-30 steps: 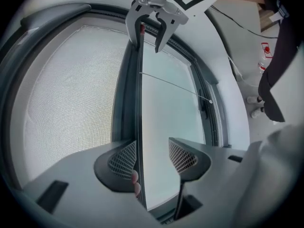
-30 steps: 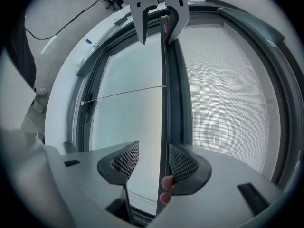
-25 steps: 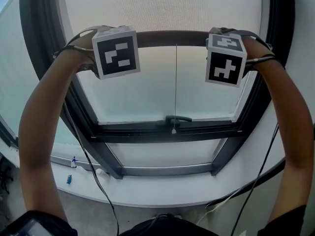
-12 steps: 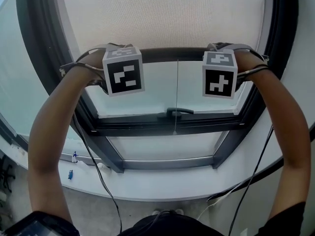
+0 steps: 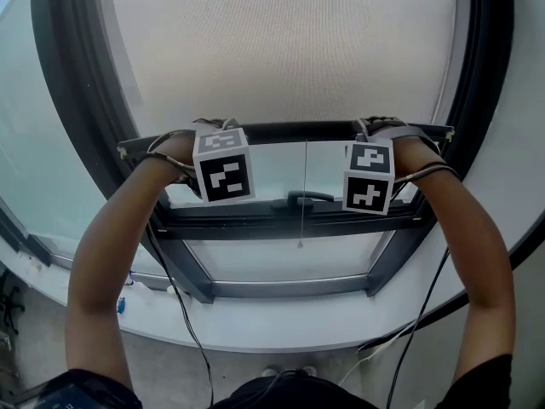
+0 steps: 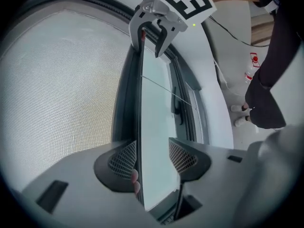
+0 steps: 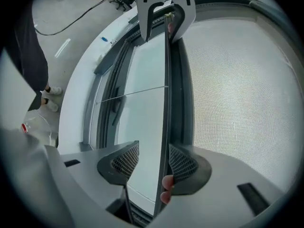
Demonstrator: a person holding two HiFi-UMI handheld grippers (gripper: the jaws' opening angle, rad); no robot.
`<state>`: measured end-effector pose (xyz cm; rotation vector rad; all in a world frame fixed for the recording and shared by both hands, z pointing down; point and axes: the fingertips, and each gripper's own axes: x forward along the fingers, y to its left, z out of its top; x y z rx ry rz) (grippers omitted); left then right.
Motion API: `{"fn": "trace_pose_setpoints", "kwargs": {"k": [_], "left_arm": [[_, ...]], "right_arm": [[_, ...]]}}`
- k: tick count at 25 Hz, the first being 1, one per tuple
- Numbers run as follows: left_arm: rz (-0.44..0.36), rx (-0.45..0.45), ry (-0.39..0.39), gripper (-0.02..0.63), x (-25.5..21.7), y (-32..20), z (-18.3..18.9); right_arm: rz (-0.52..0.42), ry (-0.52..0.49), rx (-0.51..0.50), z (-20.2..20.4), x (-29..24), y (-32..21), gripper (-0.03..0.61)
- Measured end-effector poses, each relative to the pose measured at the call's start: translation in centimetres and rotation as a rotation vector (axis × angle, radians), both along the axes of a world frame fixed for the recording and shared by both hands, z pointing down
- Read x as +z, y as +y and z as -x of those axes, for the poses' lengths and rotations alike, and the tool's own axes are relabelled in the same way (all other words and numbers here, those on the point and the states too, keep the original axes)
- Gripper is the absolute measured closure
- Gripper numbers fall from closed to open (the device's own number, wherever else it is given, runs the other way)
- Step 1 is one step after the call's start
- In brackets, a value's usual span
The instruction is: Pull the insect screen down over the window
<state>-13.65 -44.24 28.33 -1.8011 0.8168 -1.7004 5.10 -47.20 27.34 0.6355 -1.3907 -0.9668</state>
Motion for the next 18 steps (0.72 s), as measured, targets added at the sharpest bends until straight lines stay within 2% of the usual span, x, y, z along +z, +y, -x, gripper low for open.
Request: {"fn": "trace_pose_setpoints", "kwargs": {"k": [5,12,18], "left_arm": [[0.014,0.002,0.004,0.399,4.1,0.1,-0.1],[0.017,-0.015,0.016,0.399,6.0,-0.1,0.0],[0.068,-0.015,0.035,0.398,10.1,-0.1,-0.2]], "right_arm": [[0.05,-0.059,-0.012,0.1,4.0,0.3,0.382],[0.022,-0.126,-0.015,0.4,5.8,-0.1,0.382],[0.074,-0.122,-0.018,0.2,9.9,0.0,0.382]]}}
